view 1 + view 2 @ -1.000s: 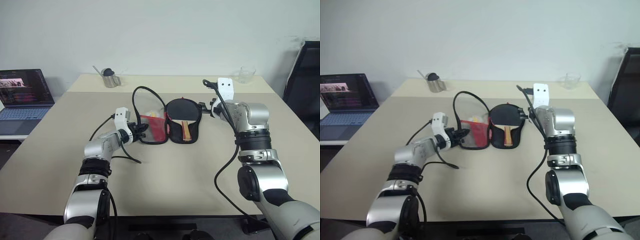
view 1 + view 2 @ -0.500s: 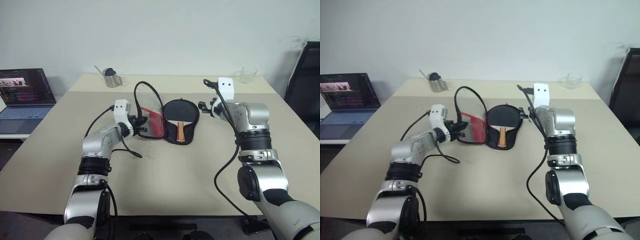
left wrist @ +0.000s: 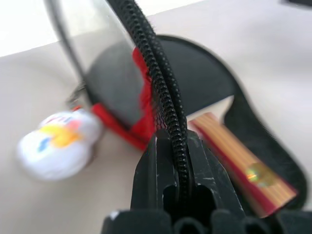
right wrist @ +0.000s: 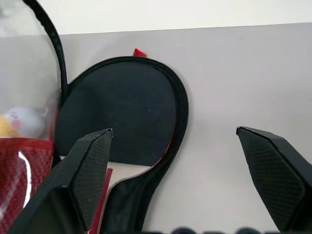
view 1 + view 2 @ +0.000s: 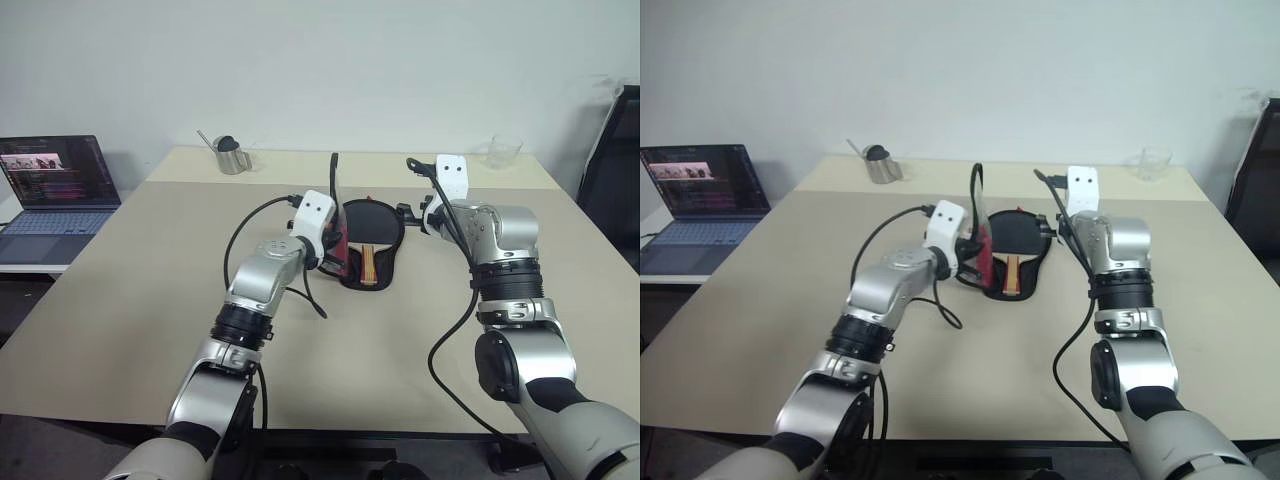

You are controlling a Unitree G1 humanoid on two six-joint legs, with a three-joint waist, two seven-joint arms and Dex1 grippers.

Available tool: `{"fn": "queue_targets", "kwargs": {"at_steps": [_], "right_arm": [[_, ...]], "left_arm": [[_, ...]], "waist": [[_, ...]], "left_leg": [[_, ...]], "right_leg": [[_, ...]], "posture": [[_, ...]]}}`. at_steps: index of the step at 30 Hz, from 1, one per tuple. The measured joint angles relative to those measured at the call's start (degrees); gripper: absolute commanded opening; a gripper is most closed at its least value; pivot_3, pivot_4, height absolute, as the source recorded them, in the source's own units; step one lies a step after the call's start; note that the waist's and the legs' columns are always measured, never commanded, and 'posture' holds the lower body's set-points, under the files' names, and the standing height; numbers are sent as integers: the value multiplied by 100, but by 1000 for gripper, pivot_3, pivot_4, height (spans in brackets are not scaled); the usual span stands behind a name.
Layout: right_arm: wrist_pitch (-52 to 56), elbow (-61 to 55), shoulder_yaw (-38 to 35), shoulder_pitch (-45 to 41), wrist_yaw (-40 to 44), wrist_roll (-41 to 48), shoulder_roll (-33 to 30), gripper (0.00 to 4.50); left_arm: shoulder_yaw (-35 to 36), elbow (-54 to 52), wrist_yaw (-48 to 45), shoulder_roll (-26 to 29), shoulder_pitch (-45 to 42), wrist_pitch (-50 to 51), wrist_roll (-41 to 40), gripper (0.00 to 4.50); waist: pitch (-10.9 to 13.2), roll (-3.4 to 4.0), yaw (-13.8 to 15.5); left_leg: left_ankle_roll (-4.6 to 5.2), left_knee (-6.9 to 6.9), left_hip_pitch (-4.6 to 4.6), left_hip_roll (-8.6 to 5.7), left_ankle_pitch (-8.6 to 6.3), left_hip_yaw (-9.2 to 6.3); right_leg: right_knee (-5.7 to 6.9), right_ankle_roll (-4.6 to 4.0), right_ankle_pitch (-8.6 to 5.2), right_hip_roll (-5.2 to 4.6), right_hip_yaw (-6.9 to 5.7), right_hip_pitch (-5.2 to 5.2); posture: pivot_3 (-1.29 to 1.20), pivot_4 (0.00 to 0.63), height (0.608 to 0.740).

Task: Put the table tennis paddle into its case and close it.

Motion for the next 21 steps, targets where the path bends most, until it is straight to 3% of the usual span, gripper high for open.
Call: {"fn": "queue_targets", "kwargs": {"at_steps": [15,18,21], "right_arm": [[-750,752,-175,-233,65,-256,-1387,4500],[-958,964,-221,-312,80,-317,-1616,4500],[-1020,1041,-224,-323,90,-369,-1646,4500]], "left_arm": [[-96,241,126,-265,-76,401,405,13],[-9,291,104,-297,-130,364,379,724],[12,345,66,-354,-158,302,373,1811]], "waist": [[0,0,-9],[0,0,-12],[0,0,-15]], "left_leg": [[0,-2,1,-7,0,3],[0,-3,1,-9,0,5],[0,-2,2,-9,0,5]], "right_leg": [[-4,3,0,2,2,0],[-5,3,0,2,5,0],[-3,3,0,2,6,0]], "posture": [[0,150,740],[0,150,740],[0,150,740]]}}
